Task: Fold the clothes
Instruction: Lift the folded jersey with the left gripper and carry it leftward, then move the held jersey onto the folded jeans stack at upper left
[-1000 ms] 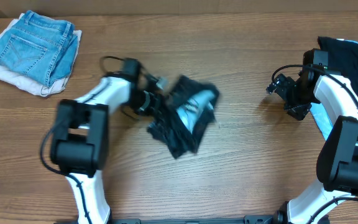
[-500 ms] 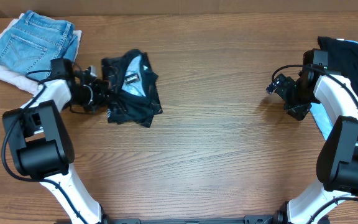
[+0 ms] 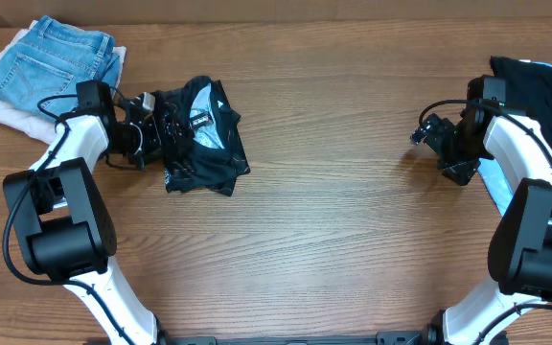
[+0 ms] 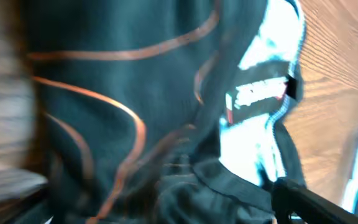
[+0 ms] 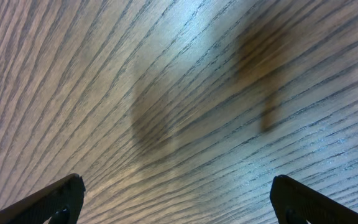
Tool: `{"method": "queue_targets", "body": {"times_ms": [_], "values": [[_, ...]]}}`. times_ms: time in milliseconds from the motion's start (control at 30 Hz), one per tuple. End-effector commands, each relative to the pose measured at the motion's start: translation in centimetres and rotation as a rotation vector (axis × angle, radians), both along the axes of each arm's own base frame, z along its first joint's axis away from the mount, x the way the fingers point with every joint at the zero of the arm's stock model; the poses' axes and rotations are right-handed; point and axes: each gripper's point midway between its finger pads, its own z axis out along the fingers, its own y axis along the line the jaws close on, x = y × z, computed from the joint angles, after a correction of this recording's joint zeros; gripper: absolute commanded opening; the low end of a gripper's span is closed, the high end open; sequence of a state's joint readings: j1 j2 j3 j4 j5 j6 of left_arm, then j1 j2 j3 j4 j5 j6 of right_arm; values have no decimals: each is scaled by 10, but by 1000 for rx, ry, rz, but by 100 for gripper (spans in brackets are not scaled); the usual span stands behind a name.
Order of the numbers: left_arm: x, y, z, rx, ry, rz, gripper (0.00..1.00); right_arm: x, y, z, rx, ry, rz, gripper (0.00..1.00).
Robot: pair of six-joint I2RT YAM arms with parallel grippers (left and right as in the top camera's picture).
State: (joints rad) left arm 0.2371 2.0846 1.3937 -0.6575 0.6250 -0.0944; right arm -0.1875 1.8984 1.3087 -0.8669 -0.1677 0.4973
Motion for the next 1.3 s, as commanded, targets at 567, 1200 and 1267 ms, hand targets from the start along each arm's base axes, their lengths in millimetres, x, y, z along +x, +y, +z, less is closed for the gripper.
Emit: {"method": "queue_targets", "body": {"times_ms": [567,1200,1267], "values": [[10,5,-30,215,17,-2,69,1,-2,10,-16,-28,2,100],[37,-23,-22,251,-122,-68,4,1,-2,10,-16,-28,2,100],[50,-22,-13,273,-183,-85,4,1,-2,10,-16,-28,2,100]]}}
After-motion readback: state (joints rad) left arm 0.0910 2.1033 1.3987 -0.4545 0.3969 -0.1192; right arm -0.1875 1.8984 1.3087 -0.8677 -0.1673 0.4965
